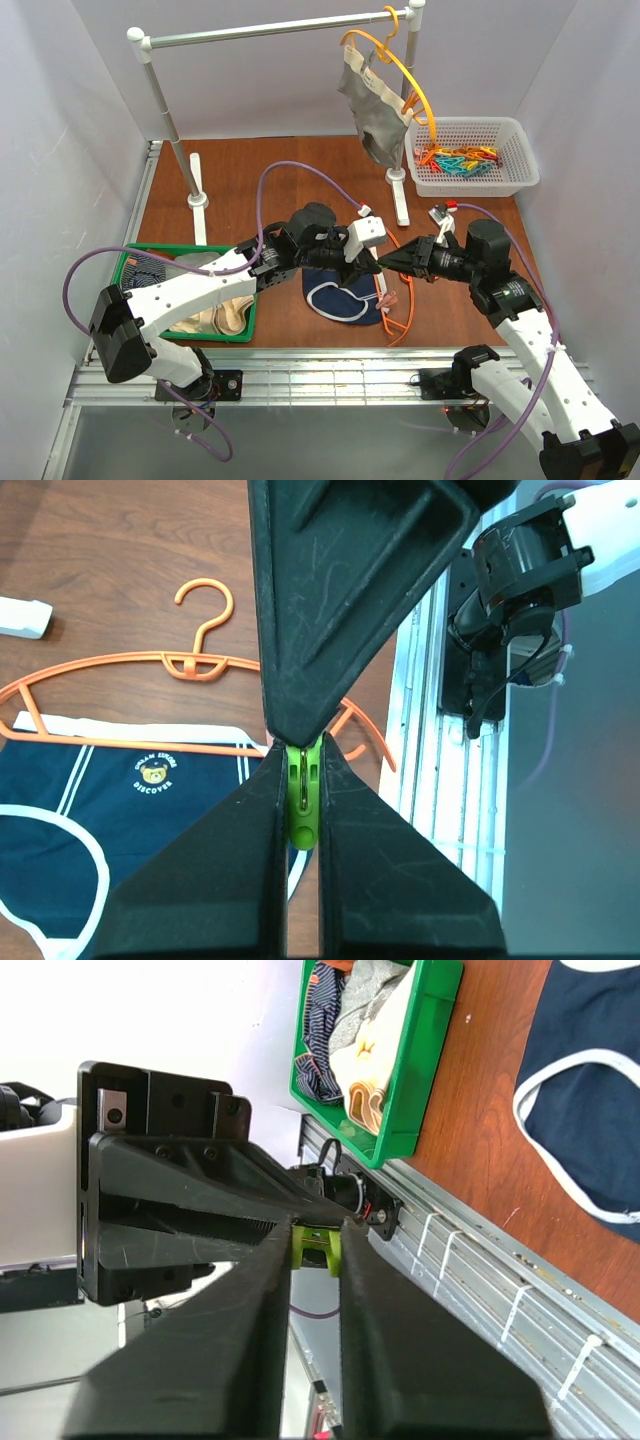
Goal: Clip the underwear to the hanger
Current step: Open the clamp.
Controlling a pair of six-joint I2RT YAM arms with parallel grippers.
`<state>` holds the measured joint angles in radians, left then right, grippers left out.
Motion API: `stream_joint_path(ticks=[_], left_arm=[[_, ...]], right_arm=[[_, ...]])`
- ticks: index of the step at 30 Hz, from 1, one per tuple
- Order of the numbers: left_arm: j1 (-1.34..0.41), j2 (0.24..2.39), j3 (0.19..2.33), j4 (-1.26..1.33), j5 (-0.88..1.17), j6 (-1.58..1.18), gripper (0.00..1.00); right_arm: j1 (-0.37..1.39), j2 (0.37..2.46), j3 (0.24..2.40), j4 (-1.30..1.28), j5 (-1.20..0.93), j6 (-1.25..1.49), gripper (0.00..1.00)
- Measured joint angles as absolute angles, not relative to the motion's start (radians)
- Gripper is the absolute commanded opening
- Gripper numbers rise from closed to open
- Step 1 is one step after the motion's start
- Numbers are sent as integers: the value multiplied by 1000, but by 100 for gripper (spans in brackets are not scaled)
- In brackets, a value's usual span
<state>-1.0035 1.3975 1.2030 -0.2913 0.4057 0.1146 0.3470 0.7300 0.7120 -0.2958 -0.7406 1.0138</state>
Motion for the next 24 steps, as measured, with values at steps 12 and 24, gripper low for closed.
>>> stream_joint_path(ticks=[12, 24], left_arm=[[-1004, 1395, 1201, -246, 348, 50, 48], [-837, 1274, 1123, -276, 275, -128, 51]], right_arm=[[348, 739, 691, -307, -708, 1002, 1], [254, 833, 602, -213, -623, 860, 1]])
